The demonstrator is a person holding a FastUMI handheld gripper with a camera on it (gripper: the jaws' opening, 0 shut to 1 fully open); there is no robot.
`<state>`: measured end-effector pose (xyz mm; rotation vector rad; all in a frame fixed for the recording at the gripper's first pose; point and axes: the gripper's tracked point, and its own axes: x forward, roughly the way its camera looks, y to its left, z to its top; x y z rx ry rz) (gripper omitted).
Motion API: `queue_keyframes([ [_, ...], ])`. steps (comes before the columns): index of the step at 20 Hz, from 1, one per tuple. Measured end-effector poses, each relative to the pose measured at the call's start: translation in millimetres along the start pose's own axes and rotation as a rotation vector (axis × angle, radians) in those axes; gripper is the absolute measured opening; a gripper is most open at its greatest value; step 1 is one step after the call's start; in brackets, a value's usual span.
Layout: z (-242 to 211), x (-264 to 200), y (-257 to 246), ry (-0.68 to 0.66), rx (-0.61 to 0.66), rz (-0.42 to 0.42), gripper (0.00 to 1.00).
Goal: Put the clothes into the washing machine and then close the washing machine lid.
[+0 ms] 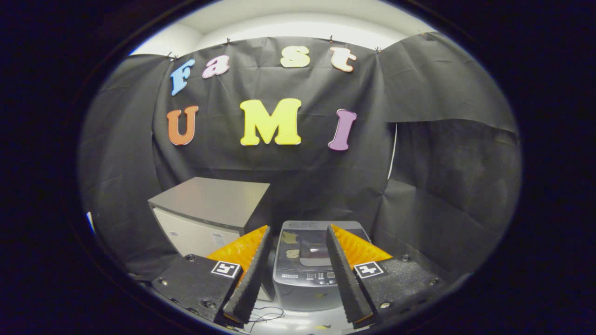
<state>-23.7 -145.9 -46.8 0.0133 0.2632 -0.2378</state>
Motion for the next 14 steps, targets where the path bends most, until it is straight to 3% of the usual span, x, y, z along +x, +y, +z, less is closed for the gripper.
queue_keyframes([
  [14,-12.5,-189.0,-124.4,-0.117,0.044,0.04,0.76],
])
